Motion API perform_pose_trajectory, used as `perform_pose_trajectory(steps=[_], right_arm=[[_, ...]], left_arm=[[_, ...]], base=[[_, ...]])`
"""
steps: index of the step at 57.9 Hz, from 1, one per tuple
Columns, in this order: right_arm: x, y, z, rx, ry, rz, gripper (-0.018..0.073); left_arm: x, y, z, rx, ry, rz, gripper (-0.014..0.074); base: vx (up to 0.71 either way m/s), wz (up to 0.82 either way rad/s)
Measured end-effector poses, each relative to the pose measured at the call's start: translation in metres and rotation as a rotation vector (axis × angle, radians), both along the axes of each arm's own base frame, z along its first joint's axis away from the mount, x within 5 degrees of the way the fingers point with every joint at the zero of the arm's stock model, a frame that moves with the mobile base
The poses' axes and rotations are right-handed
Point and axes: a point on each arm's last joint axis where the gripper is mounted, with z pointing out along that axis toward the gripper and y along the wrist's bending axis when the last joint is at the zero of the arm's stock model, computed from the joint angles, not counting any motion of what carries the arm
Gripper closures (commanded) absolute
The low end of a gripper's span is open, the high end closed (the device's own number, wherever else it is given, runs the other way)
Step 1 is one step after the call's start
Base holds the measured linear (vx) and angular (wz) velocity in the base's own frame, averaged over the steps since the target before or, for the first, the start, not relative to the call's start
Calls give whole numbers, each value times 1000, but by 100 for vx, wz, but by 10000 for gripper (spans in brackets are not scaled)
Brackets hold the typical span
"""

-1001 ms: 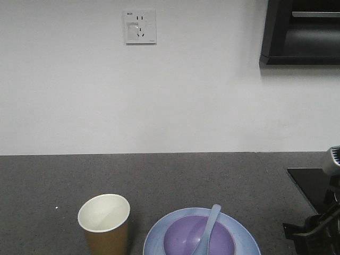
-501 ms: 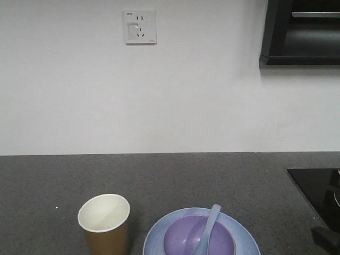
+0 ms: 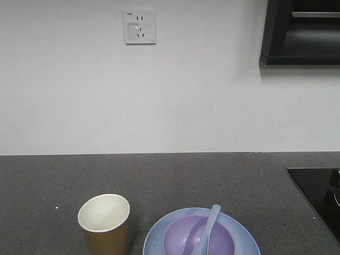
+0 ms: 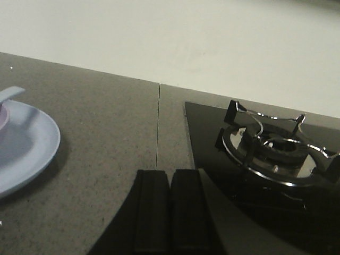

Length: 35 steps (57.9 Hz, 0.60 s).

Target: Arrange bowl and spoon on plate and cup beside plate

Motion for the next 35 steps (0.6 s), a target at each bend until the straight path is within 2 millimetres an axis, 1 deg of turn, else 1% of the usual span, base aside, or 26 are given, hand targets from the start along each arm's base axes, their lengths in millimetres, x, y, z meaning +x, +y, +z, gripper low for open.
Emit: perform_pose_trajectory(steps=[5, 16, 19, 35], right_arm=[[-5, 0, -23, 23, 7, -5, 573], [-9, 1, -63, 42, 1, -1, 571], [-9, 1, -66, 45, -14, 3, 571], [-8, 2, -61, 38, -69, 16, 571]], left_arm=[[0, 0, 0, 0, 0, 0, 603], [0, 0, 0, 0, 0, 0, 603], [0, 0, 0, 0, 0, 0, 603], [0, 0, 0, 0, 2, 1, 603]], base=[[0, 0], [0, 0], [0, 0], [0, 0]])
